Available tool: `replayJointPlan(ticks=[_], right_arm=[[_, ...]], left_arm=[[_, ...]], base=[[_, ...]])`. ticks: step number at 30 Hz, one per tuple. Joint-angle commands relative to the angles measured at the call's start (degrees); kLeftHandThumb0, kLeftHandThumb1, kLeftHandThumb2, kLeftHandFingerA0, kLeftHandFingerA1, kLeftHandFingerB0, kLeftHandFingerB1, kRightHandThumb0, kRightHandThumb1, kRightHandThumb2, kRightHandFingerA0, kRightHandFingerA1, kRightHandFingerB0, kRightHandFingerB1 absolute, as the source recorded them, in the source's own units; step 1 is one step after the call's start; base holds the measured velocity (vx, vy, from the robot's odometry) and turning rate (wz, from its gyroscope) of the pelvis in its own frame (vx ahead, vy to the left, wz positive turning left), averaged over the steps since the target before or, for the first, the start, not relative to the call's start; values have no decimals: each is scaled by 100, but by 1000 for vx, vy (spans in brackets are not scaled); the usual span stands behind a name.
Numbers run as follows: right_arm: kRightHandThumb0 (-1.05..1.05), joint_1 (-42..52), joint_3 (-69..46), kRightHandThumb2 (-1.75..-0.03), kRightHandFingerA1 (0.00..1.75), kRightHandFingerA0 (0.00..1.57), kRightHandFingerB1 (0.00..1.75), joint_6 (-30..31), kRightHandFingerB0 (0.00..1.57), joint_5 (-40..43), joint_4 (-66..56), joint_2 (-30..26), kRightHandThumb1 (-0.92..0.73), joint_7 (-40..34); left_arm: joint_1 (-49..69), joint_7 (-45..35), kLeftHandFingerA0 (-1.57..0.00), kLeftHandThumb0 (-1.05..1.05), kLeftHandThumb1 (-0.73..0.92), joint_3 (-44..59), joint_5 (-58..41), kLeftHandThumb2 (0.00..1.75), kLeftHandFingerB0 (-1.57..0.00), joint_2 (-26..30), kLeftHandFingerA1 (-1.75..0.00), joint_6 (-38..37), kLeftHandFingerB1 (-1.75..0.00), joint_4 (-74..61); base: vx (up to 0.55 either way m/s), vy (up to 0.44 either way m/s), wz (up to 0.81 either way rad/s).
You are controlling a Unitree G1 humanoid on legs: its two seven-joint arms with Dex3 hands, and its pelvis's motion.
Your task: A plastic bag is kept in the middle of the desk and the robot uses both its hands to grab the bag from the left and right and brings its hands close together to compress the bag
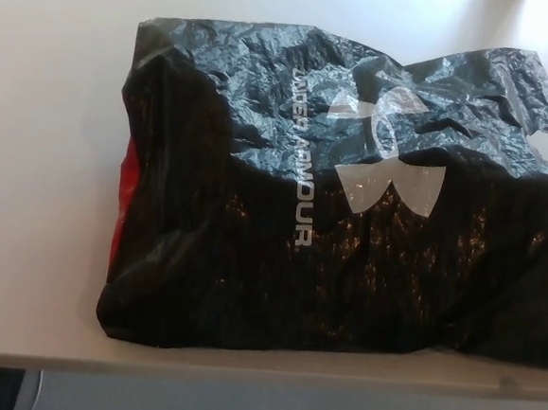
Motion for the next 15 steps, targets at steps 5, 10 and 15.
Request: replayJointPlan(ticks=[5,10,15], right_arm=[[-75,411,-396,-107,32,0,32,-519,13,625,-333,-152,-75,359],[-80,74,-849,-110,30,0,29,-136,12,930,-284,-280,-77,283],[-84,-465,-1394,-111,42,3,38,-184,6,871,362,-404,-80,76]], left_arm=[[309,-767,-36,-66,84,275,-1220,64,-30,121,-41,-130,-32,-306],[-75,-609,-33,-69,83,827,-1461,64,-28,480,-39,-13,-32,-184],[-681,-496,-33,-68,87,1535,-1582,65,-26,946,-39,-30,-32,369]], base=[[0,0,0],[0,0,0],[0,0,0]])
